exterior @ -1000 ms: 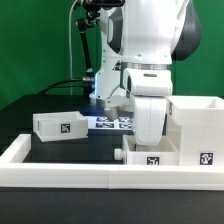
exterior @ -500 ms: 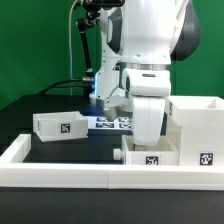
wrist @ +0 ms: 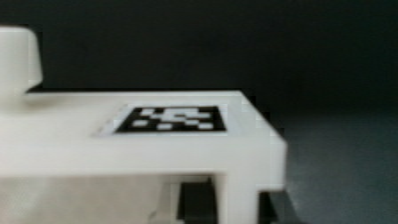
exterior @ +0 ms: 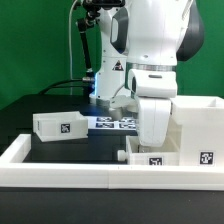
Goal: Assemble drawer
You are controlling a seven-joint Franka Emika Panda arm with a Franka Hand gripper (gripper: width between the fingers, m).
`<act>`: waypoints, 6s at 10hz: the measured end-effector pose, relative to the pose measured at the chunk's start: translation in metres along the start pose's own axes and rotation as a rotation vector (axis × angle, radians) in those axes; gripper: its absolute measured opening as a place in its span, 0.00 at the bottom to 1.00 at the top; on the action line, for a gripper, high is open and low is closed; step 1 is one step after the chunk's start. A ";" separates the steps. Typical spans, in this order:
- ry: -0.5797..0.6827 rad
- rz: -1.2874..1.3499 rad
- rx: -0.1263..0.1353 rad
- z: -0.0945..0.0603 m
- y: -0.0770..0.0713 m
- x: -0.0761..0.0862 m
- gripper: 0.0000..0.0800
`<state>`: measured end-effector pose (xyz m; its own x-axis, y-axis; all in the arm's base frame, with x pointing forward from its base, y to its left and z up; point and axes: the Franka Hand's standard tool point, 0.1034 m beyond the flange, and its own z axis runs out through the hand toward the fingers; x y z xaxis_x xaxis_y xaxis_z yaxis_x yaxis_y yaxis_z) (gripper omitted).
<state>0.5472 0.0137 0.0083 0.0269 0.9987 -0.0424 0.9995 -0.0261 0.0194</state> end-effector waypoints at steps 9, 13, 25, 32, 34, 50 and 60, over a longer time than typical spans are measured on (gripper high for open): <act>-0.034 -0.002 0.022 -0.002 0.001 -0.002 0.05; -0.031 -0.040 0.022 -0.002 0.001 -0.010 0.05; -0.052 -0.044 0.023 -0.002 0.000 -0.004 0.05; -0.053 -0.037 0.021 -0.003 0.001 -0.009 0.73; -0.057 -0.032 0.018 -0.013 0.004 -0.012 0.80; 0.151 -0.073 0.140 -0.028 0.036 -0.089 0.81; 0.214 -0.059 0.035 -0.021 0.046 -0.073 0.81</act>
Offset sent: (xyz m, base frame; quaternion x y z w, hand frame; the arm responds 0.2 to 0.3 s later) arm 0.0000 0.0000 0.0000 0.0000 0.0000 0.0000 1.0000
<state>0.5908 -0.0592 0.0331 -0.0327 0.9847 0.1711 0.9993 0.0351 -0.0113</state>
